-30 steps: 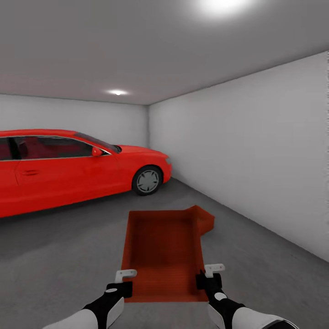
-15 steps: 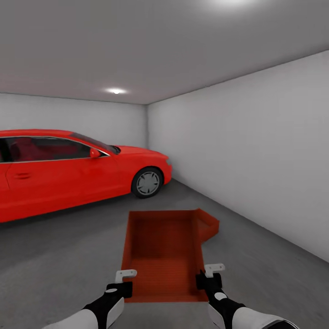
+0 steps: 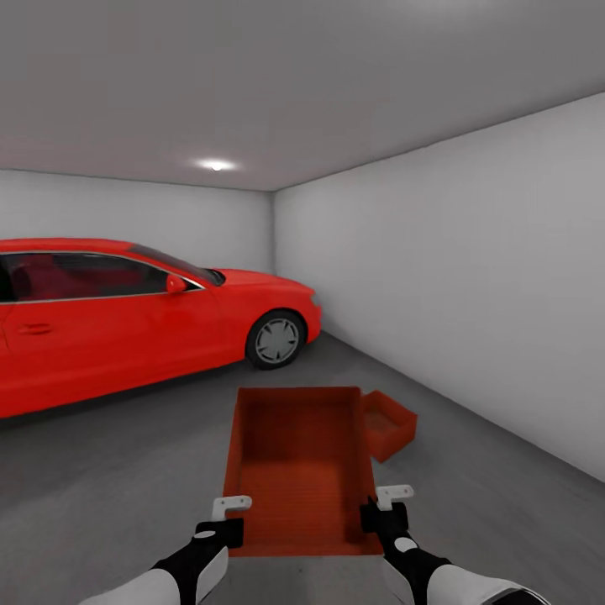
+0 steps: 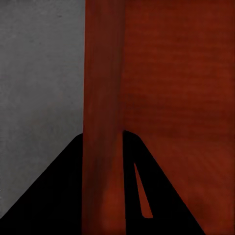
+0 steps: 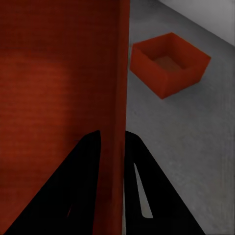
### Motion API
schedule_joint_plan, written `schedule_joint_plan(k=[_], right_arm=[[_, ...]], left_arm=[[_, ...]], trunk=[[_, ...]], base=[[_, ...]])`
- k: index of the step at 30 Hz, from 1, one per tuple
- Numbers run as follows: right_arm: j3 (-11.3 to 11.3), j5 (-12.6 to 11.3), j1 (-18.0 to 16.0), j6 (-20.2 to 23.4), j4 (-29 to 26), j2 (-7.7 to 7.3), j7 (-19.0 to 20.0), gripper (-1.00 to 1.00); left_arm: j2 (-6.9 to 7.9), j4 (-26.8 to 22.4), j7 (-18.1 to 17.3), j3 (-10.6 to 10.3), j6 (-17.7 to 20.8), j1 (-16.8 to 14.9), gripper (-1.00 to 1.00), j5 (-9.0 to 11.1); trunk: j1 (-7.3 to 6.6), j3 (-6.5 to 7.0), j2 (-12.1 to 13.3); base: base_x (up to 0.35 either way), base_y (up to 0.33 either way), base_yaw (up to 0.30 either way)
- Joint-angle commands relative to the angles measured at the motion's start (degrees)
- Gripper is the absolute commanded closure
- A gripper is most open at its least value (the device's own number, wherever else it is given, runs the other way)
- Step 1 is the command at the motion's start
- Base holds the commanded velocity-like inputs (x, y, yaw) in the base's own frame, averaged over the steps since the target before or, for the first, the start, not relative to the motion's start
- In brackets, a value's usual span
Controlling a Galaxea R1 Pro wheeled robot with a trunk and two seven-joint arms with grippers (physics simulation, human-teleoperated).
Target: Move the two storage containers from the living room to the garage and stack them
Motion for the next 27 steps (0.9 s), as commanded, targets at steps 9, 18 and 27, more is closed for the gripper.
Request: schedule_joint_plan(k=[9,18,27], right_arm=[[-2.4,-0.8,0.0,-0.4,0.1,0.14,-0.2,1.0],[-2.4,-0.8,0.0,-0.4,0.1,0.15,-0.1,1.0],[-2.5,-0.8,0.0,-0.4,0.1,0.12,-0.1,1.0]], left_arm=[[0.01,-0.2,0.0,0.2,0.1,0.0,1.0,0.4],[-0.02,-0.2,0.0,0.2,0.1,0.0,1.0,0.4],[0.01,-0.2,0.0,0.2,0.0,0.0,1.0,0.4]], trunk=[[0.05,-0.01,0.0],[0.05,-0.01,0.0],[0.05,-0.01,0.0]], base=[[0.308,0.191,-0.198],[0.308,0.191,-0.28],[0.308,0.191,-0.283]])
